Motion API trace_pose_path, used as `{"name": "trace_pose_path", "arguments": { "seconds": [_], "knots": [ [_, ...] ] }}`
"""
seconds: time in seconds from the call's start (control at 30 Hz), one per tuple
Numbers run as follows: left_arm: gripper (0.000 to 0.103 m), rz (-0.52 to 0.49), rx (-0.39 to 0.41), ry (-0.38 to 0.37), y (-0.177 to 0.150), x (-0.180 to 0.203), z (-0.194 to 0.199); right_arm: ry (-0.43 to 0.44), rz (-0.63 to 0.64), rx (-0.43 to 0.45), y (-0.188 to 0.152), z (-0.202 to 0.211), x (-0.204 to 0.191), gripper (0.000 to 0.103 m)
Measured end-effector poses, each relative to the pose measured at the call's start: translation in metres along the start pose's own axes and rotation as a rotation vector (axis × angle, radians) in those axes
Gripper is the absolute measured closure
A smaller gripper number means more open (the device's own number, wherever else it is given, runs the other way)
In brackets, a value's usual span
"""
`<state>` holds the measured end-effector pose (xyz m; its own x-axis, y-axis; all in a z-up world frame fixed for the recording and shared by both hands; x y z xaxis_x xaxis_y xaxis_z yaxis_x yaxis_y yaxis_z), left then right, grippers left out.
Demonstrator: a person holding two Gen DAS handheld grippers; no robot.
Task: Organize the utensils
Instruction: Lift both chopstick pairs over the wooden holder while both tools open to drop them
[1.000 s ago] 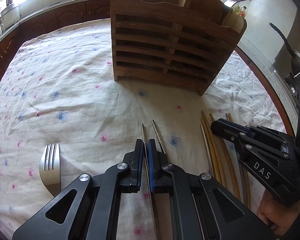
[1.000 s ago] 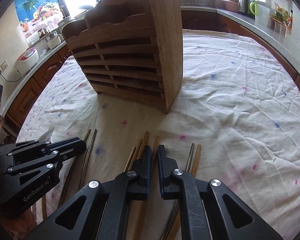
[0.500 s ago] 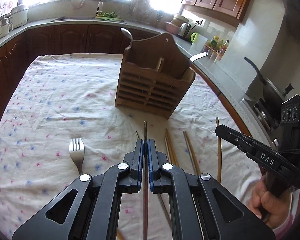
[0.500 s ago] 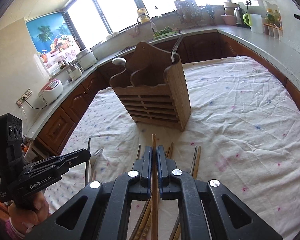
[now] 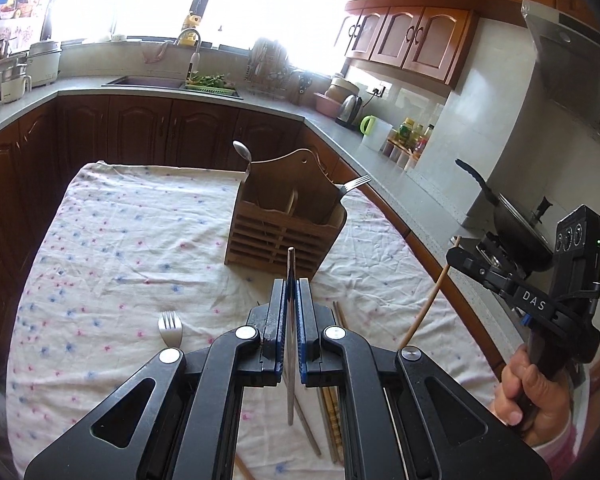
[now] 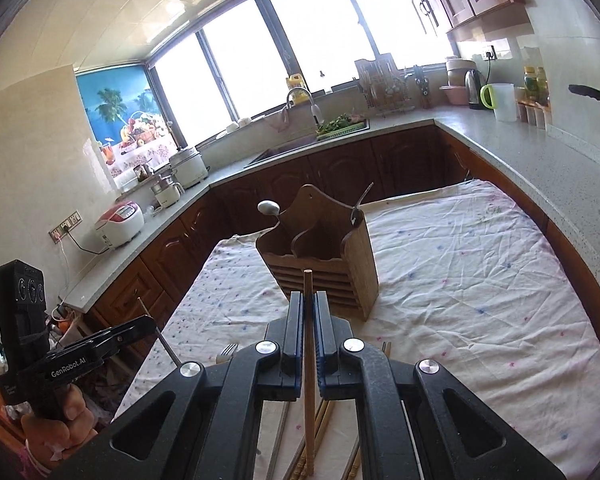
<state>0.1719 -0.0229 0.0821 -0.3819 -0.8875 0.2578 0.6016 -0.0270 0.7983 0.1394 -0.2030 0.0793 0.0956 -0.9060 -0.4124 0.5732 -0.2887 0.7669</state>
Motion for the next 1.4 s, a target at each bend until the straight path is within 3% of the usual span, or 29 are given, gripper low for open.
{"name": "trace_pose_path", "arguments": {
  "seconds": [0.7, 1.1, 1.4],
  "knots": [
    [0.100, 0.001, 0.098, 0.019, 0.036, -0.006, 0.011, 0.012, 0.013, 0.101, 0.036, 0.004, -0.006, 0.098],
    [0.100, -0.007, 0.224, 0.038, 0.103, -0.010, 0.009, 0.012, 0.013, 0.233, 0.099, -0.005, -0.012, 0.098],
    [0.100, 0.027, 0.310, 0.058, 0.162, -0.027, -0.015, -0.013, 0.022, 0.335, 0.147, -0.025, -0.013, 0.098]
  ]
}}
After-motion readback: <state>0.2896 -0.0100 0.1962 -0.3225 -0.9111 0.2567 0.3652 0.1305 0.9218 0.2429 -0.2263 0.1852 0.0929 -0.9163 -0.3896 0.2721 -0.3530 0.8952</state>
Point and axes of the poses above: each gripper's, at about its wrist camera, not at the fingertips, and z roughly against the way its jaws point, x to its right, y to its top, the point moved 2 cm from there along -z, roughly the way its jaws point, and after that the axes turned 4 degrees about -z, right-handed, at the moved point
